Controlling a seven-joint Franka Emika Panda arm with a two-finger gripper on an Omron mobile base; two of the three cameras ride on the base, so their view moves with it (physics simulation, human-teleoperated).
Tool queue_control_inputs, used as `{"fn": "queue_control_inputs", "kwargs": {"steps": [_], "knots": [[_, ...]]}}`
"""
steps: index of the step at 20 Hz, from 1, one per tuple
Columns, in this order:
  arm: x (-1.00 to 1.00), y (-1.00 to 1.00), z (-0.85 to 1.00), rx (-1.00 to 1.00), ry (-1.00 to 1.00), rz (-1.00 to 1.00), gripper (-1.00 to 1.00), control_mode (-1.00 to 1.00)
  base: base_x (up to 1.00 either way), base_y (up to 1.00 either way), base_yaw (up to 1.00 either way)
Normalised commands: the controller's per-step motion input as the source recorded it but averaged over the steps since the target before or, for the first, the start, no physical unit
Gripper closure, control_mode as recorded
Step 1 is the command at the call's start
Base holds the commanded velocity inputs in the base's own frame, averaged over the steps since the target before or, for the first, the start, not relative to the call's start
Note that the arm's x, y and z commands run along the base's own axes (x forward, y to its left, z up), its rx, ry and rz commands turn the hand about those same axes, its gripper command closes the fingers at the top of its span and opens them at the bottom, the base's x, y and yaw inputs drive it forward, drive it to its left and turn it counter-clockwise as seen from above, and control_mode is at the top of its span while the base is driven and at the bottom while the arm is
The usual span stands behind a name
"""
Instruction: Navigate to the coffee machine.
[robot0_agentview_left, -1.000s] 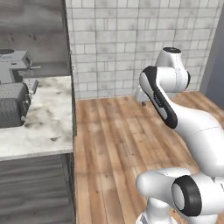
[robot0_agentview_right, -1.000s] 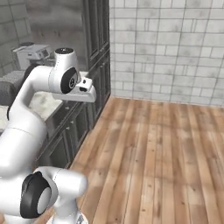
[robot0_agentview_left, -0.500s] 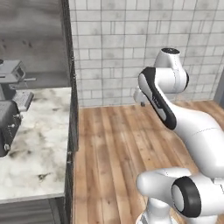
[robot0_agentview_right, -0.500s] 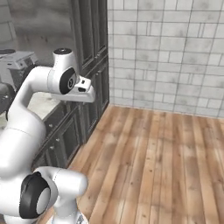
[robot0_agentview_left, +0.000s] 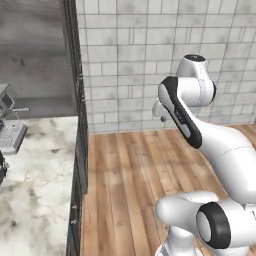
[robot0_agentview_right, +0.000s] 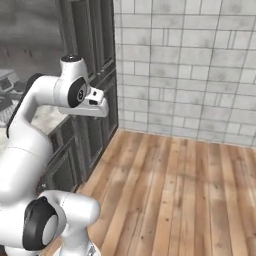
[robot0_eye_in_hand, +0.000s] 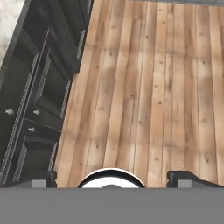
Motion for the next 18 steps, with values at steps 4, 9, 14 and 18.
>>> {"fn": "queue_control_inputs", "kwargs": {"steps": [4, 9, 14, 18], "knots": [[0.00, 0.00, 0.00, 0.00, 0.00, 0.00, -1.00, 1.00, 0.55, -0.65, -0.02], [0.00, 0.00, 0.00, 0.00, 0.00, 0.00, -1.00, 1.00, 0.27, -0.85, -0.09], [0.00, 0.00, 0.00, 0.00, 0.00, 0.00, -1.00, 1.00, 0.50, -0.36, -0.01], [0.00, 0.00, 0.00, 0.00, 0.00, 0.00, -1.00, 1.00, 0.43, 0.17, 0.30]]}}
